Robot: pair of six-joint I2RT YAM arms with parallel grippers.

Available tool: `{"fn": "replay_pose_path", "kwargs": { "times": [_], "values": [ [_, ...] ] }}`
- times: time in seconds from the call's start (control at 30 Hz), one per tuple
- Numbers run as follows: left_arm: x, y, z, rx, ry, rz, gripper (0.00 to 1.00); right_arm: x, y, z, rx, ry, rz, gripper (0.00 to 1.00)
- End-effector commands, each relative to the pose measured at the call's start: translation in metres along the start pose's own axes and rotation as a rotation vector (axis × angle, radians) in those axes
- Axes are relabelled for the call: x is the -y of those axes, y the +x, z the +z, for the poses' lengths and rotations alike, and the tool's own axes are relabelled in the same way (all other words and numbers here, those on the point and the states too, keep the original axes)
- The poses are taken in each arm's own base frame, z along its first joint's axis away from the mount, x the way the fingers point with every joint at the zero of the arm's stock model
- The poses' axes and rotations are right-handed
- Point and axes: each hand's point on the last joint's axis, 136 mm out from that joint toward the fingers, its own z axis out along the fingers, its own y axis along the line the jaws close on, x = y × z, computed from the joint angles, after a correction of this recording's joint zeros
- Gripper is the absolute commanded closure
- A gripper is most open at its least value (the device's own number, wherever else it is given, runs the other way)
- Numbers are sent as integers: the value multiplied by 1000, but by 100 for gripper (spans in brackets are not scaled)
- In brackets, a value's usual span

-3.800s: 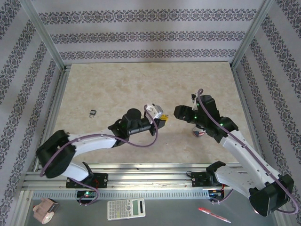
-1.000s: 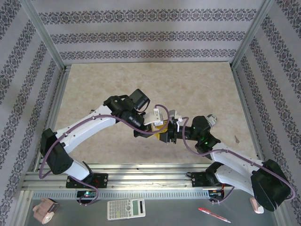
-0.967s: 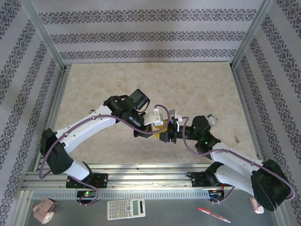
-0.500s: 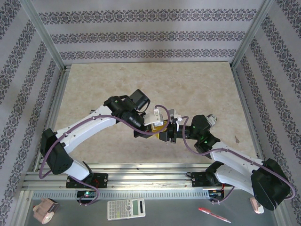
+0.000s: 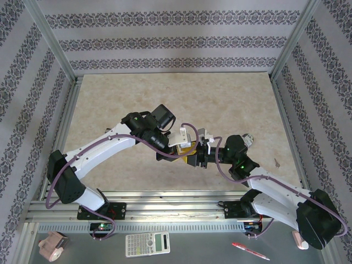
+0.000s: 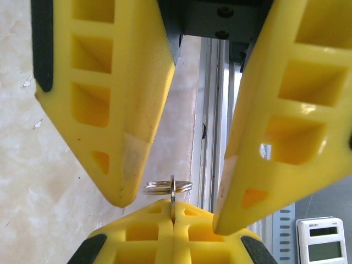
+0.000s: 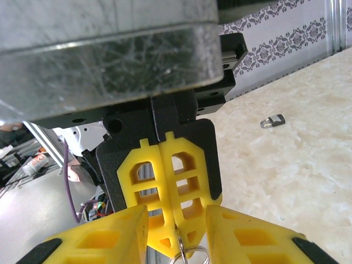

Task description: Unlock with the key

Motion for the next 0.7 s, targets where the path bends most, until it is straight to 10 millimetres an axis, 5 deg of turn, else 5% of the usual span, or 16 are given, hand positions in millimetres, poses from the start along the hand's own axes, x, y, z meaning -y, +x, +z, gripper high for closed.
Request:
{"fn": "replay_pose_path", "kwargs": {
  "times": [0.0, 0.67],
  "values": [
    [7, 3, -1, -9, 23, 18, 100, -4, 14, 0, -28, -33, 12, 66],
    [9, 0, 3, 1, 51, 16, 100, -10, 12, 4, -34, -82, 31, 88]
  ]
}}
